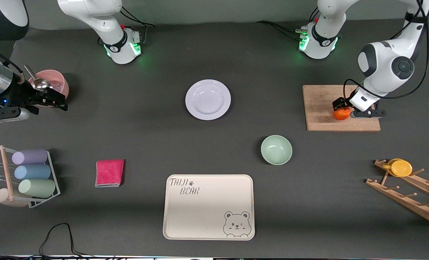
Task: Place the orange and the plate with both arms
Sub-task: 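Reach the left gripper down to the orange on the cutting board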
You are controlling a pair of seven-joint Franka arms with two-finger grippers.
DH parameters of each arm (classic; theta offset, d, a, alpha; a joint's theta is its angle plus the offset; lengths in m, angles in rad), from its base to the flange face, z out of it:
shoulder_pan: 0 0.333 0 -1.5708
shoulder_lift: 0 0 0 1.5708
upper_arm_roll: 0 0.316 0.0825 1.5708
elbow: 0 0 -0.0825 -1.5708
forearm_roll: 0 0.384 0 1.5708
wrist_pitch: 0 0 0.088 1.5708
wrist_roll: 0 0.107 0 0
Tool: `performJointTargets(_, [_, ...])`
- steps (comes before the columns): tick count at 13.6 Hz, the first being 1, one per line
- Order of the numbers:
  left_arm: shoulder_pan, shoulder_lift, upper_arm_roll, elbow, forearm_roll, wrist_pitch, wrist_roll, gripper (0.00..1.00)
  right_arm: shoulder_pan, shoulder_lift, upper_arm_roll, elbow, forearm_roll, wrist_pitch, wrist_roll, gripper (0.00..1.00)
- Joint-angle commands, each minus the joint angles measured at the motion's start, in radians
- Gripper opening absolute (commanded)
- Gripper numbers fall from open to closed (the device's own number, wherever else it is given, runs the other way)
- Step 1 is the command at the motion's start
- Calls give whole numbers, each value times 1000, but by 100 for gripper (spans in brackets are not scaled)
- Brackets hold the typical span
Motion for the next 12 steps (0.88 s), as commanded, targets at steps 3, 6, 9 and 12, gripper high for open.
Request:
performJointTargets(3, [6,43,5,-13,45,79,22,80,-11,17,7,21,16,0,-11,100])
performJointTargets(6, [52,31,6,-9,144,65,19,100,-8,29,8,25,17,0,-9,100])
performJointTargets(9, [72,62,5,-9,160,85,13,100,-7,36,10,28,17,0,-6,100])
performJointTargets(12, [63,79,3,-11,160,88,-14,90,-5,38,10,28,17,0,-3,100])
